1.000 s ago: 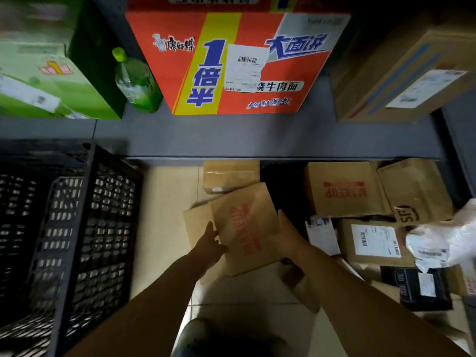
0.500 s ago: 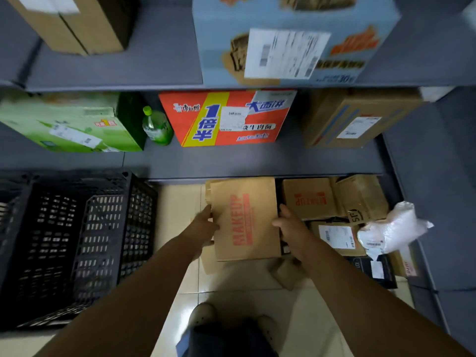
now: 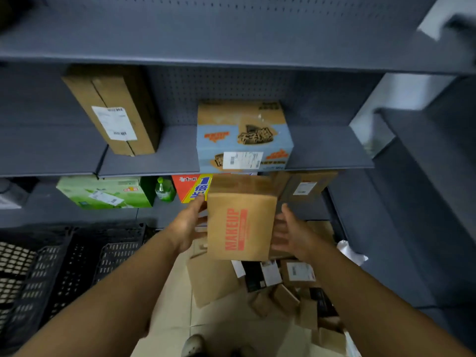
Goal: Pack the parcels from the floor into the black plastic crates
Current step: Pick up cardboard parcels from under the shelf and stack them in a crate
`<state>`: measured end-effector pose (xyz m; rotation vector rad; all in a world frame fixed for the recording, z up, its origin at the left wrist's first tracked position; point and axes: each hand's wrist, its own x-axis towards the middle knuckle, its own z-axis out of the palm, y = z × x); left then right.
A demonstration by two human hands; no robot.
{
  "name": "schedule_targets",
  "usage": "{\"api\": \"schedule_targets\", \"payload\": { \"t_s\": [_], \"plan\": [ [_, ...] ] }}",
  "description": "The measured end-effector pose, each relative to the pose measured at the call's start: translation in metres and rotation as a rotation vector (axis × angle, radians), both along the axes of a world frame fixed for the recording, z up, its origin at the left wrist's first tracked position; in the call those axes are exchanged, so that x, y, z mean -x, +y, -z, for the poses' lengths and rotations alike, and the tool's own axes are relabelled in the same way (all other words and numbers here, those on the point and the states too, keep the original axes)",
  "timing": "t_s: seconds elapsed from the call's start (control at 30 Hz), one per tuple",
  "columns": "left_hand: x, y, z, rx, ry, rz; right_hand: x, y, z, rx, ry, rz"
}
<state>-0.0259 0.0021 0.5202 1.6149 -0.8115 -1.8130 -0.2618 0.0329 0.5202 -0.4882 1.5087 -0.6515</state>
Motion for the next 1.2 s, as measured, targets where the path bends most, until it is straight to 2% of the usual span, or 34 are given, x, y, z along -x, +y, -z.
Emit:
{"api": "schedule_targets", "payload": {
  "t_s": [0.3, 0.53, 0.67, 0.83, 1.03, 1.2],
  "plan": [
    [0.011, 0.009, -0.088, 0.144, -0.149, 0.153, 0.013, 0.019, -0.08, 0.041, 0.038, -0.024],
    [0.011, 0.023, -0.114, 0.243, -0.122, 0.264, 0.02, 0.025, -0.107, 0.071, -0.039, 0.057],
    [0.011, 0.032, -0.12, 0.285, -0.043, 0.206, 0.02, 0.029, -0.114, 0.088, -0.154, 0.15],
    [0.017, 0.038, -0.127, 0.254, 0.081, 0.106, 0.022, 0.039, -0.117, 0.222, -0.278, 0.221],
    [0.027, 0.04, -0.14, 0.255, 0.043, 0.115, 0.019, 0.044, -0.112, 0.332, -0.24, 0.246],
    [0.032, 0.04, -0.141, 0.248, 0.078, 0.103, 0.018, 0.043, -0.122, 0.332, -0.237, 0.235]
  ]
}}
